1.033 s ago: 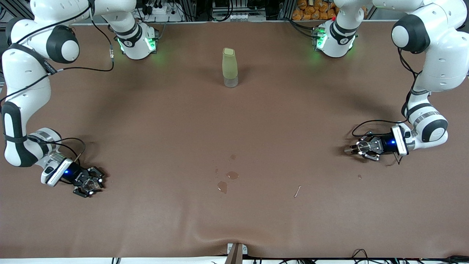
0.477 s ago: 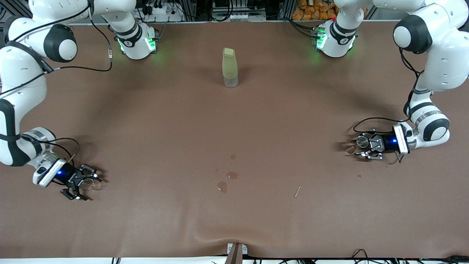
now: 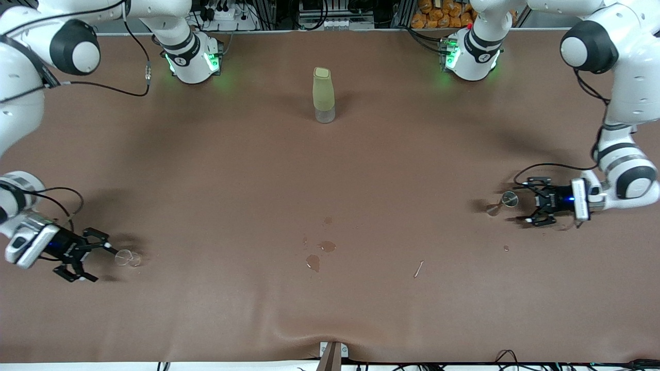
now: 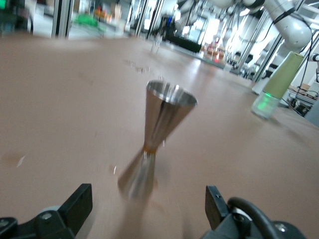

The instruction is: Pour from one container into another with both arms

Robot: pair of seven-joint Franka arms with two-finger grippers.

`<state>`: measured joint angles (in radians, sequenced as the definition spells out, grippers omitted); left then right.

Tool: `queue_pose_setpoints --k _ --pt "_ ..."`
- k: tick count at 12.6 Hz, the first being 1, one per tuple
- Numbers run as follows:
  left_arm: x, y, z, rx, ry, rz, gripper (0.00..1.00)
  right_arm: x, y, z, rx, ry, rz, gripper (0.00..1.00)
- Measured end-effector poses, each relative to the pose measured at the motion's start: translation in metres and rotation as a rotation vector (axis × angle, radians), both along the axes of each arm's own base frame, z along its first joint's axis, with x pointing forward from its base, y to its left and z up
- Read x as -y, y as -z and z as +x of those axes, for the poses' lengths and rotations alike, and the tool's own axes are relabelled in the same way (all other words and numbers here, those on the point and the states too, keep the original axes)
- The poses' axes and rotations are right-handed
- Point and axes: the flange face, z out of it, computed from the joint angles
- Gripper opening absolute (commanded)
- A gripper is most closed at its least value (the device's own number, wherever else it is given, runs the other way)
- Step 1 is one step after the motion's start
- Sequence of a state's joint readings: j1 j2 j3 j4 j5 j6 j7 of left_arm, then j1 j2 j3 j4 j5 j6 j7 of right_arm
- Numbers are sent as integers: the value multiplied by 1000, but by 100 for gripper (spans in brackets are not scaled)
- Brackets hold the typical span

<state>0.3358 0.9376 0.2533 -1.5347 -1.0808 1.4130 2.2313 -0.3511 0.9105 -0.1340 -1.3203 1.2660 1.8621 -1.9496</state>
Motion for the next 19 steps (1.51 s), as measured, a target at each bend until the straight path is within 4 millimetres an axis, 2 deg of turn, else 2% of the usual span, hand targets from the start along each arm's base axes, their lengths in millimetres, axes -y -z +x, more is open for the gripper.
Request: queue_pose_setpoints --k 2,4,6,7,9,10,12,14,17,19 --pt "-43 -23 3 -113 -21 100 100 -17 -50 10 -84 -14 -51 100" --pt "-72 -55 13 -216 -45 217 100 -52 -98 22 -164 -34 -113 100" --pt "-77 -95 30 -298 -69 318 100 -87 -159 29 -235 -28 -203 100" --pt "-68 -116 41 -329 -76 355 100 -104 -194 29 -271 -8 -249 100" --pt "-32 -162 67 -413 -95 454 100 -135 -254 23 -329 41 -338 100" --pt "-7 -194 79 -448 -113 514 100 -151 -278 18 -348 61 -370 100" --pt "47 -261 96 -530 -184 634 100 -178 -312 11 -380 101 -424 100" --pt "104 -319 101 -627 -288 750 100 -203 -339 -1 -427 133 -467 100" --pt "198 -378 100 -705 -458 951 100 -236 -384 -31 -492 226 -533 100" --pt "258 -400 94 -774 -611 1044 100 -239 -407 -59 -564 295 -571 100"
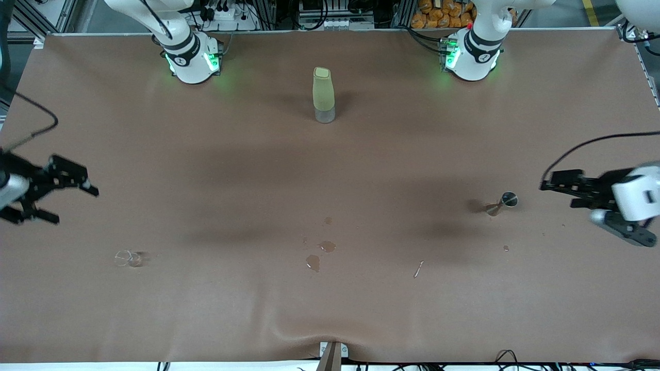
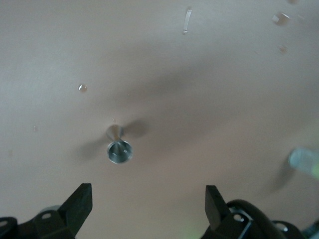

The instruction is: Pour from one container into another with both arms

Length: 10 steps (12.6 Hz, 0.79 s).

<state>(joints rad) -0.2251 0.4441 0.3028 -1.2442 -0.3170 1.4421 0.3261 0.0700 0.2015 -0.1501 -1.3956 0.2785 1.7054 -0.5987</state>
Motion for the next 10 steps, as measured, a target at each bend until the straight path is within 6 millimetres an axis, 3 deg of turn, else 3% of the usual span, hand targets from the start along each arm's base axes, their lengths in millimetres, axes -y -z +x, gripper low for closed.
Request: queue_pose_setpoints --k 3,5,10 --pt "71 -14 -12 -24 -202 153 100 13 -27 -38 -79 147 -43 100" --pt "90 -24 -18 7 -202 222 100 13 -39 -65 -133 274 -50 100" --pt "60 -69 -40 40 -205 129 100 7 -50 -102 -189 488 -150 100"
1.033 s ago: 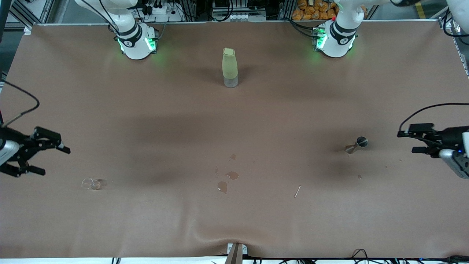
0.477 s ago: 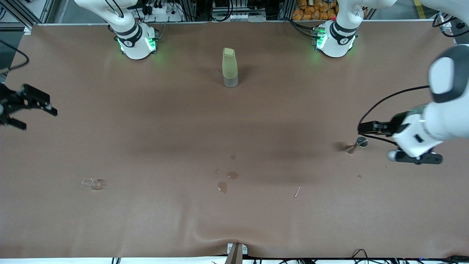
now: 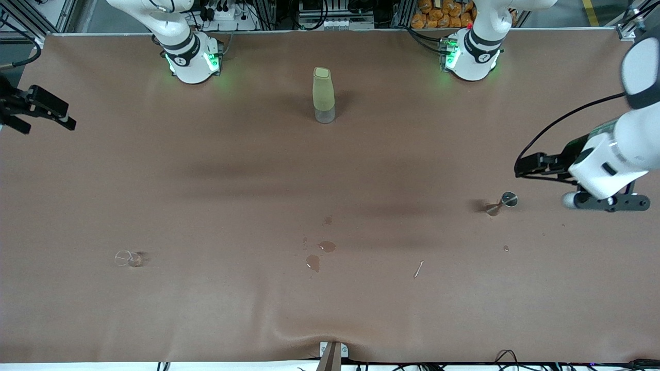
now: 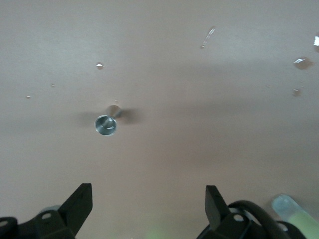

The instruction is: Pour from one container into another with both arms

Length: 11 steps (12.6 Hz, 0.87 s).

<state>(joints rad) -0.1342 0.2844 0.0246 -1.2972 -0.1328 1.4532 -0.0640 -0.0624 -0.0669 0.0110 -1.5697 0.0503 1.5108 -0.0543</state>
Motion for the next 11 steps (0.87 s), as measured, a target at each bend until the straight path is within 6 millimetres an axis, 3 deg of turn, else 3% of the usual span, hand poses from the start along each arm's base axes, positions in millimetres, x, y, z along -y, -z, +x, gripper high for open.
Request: queue_pose_setpoints --k 3,7,11 --pt "-3 -24 -28 35 1 27 100 4 4 -2 -15 20 -16 100" --pt "-15 -31 -67 116 -35 55 100 13 8 -2 -25 40 -16 100" --pt "-18 -58 -78 146 -115 96 100 21 11 0 -22 55 -16 100"
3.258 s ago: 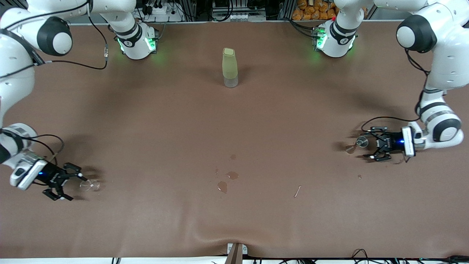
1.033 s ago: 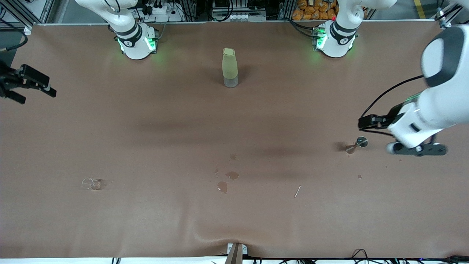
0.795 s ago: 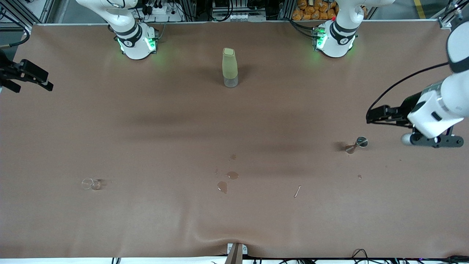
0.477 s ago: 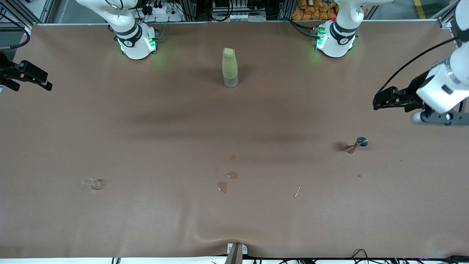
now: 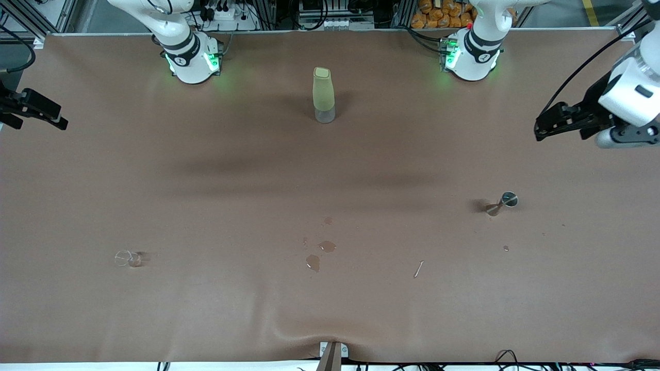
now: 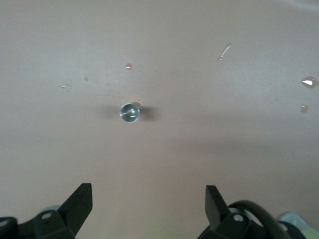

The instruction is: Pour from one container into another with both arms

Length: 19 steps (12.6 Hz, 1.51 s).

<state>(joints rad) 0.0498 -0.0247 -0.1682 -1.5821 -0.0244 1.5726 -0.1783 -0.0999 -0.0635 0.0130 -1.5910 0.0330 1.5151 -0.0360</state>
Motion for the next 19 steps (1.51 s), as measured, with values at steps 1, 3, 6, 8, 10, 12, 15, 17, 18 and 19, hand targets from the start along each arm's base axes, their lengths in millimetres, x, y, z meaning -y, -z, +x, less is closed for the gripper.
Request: queue_pose_setpoints --k 1,3,6,8,10,12,15,17,18,19 --pt "-2 -8 -2 -2 -3 12 100 1 1 1 -2 3 0 100" --pt "-7 -16 -5 -3 -6 47 100 4 4 3 -6 6 1 100" --pt "-15 -19 -4 4 23 97 100 8 7 5 -7 15 1 100" --pt "-16 -21 -4 8 26 97 100 11 5 5 -2 19 0 100" --pt "-15 -25 -4 17 28 94 100 11 2 5 4 19 0 100" --pt "-20 -27 -4 16 15 61 100 11 1 5 6 20 0 100" --pt "-37 -27 -3 13 -16 37 100 11 1 5 7 20 0 100" --pt "-38 -27 -3 11 -17 37 100 11 1 5 7 20 0 100" --pt "-37 -27 -3 10 -16 37 100 11 1 5 7 20 0 100" --pt "-37 -27 -3 7 -15 37 100 11 1 5 7 20 0 100"
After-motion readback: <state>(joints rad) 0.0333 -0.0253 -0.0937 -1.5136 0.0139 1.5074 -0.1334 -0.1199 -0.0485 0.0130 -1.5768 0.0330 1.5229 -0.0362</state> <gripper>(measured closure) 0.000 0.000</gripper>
